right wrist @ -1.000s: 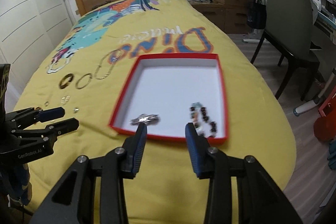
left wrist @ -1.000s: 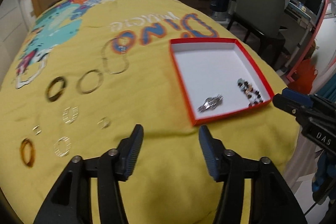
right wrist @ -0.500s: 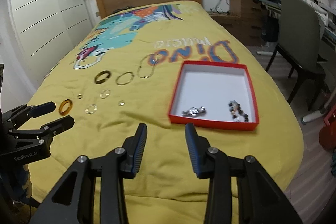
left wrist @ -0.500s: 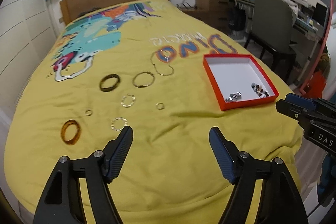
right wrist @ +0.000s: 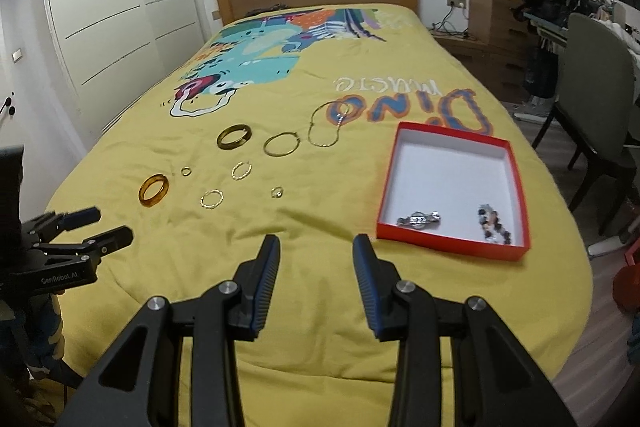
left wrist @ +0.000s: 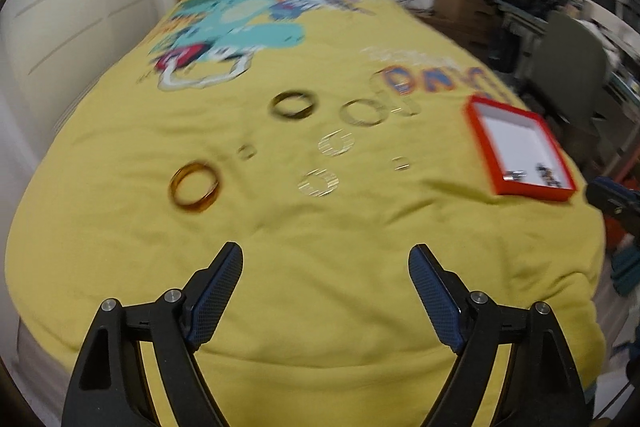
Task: Organize jewelry
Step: 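Move both tools back over the remaining jewelry on the bed, then grasp the amber bangle with the left tool while the right tool grasps the small silver ring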
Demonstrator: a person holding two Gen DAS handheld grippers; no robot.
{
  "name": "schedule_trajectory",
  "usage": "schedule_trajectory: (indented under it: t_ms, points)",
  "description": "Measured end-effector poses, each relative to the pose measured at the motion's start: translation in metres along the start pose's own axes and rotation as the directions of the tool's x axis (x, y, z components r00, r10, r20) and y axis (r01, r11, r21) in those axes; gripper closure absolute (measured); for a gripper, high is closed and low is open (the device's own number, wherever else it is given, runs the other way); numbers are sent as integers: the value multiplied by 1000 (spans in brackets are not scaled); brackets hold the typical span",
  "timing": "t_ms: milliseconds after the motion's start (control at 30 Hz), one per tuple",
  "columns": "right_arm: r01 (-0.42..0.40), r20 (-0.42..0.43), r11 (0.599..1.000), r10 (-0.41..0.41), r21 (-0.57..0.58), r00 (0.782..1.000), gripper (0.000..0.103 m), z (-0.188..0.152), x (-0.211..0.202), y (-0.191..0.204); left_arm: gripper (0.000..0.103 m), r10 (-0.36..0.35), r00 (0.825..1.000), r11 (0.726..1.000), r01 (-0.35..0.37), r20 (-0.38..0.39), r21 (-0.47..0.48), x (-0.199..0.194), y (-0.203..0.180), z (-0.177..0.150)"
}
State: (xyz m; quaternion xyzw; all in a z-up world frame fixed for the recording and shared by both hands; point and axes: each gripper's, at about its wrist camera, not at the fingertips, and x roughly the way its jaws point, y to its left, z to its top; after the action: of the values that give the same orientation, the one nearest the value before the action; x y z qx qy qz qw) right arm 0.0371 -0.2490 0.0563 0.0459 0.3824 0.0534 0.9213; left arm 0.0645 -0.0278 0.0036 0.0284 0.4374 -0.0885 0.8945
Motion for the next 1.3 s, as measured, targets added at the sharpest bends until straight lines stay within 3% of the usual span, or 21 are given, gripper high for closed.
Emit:
schedule_trajectory:
  t_ms: [367,667,867,1033,1167,1300]
  points:
    - [-87,-79,996,84,-34,993,67,21,82,24,19,83,996,986,-88,-45,-144,46,87,7]
    - [-93,-141,995,87,-35,986,65,33,165,40,19,115,990,982,-125,-76,-142,94,120,30]
    - [-89,-158,995,82,-36,984,60,34,193,44,19,119,989,984,-130,-91,-125,123,131,41]
    - [-79,-180,996,72,-29,981,60,36,217,43,31,93,990,989,-105,-109,-106,143,132,45]
    - [-84,-197,995,72,-50,978,60,36,233,47,35,85,989,991,-96,-124,-92,156,132,46]
    - [-78,-204,995,65,-58,977,60,36,242,49,49,50,987,994,-63,-155,-84,169,130,45]
